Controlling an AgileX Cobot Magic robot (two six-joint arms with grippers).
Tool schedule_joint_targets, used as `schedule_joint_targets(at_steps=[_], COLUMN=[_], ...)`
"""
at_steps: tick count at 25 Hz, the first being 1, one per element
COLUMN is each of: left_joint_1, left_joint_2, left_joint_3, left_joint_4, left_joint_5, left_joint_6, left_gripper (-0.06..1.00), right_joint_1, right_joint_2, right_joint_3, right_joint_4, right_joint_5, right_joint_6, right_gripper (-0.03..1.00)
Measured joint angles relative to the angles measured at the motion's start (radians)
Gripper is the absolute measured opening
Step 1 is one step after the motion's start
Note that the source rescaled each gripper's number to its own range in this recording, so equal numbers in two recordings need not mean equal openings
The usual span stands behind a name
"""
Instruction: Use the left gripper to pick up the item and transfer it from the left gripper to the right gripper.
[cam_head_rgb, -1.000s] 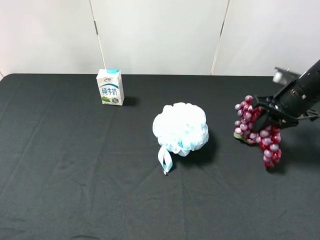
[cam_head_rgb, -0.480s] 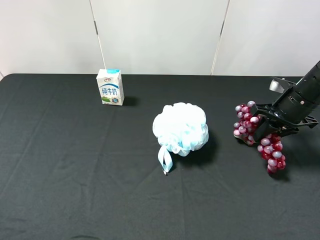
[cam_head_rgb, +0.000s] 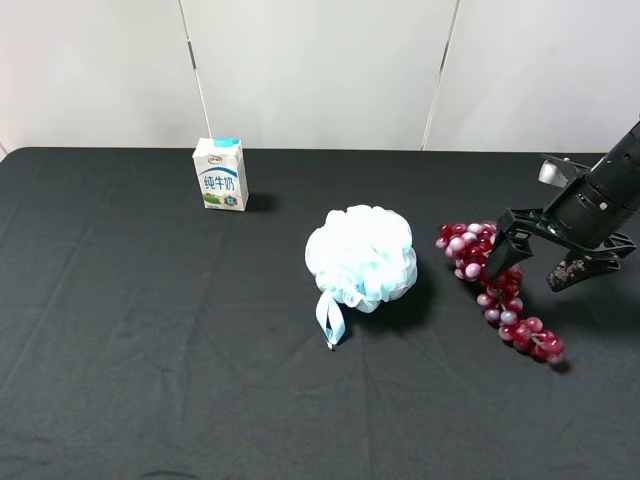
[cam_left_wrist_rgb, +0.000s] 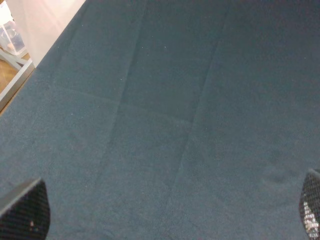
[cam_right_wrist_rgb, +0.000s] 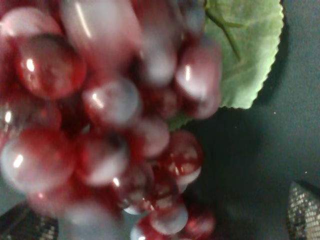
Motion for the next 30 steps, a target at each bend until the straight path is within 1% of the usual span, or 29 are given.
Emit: schedule_joint_targets(at_steps=[4,8,16,22,30], left_joint_1=[0.0,0.0,0.0,0.0,0.0], left_joint_2=[0.0,0.0,0.0,0.0,0.0], left_joint_3=[0.0,0.0,0.0,0.0,0.0], left_joint_4=[0.0,0.0,0.0,0.0,0.0], left_joint_5=[0.0,0.0,0.0,0.0,0.0], left_joint_6=[0.0,0.0,0.0,0.0,0.0], left_gripper=[1.0,1.0,1.0,1.0,1.0], right_joint_1=[0.0,0.0,0.0,0.0,0.0], right_joint_2=[0.0,0.0,-0.03,-0.168,-0.386], right_joint_3=[0.0,-0.013,-0.127,-0.144,-0.145], right_joint_4=[0.0,0.0,-0.001,-0.002,-0.056], right_joint_5=[0.0,0.009,0.133,0.166,0.232], right_joint_6=[0.0,0.001,0.052,0.061,0.073], right_gripper=[1.0,1.0,1.0,1.0,1.0])
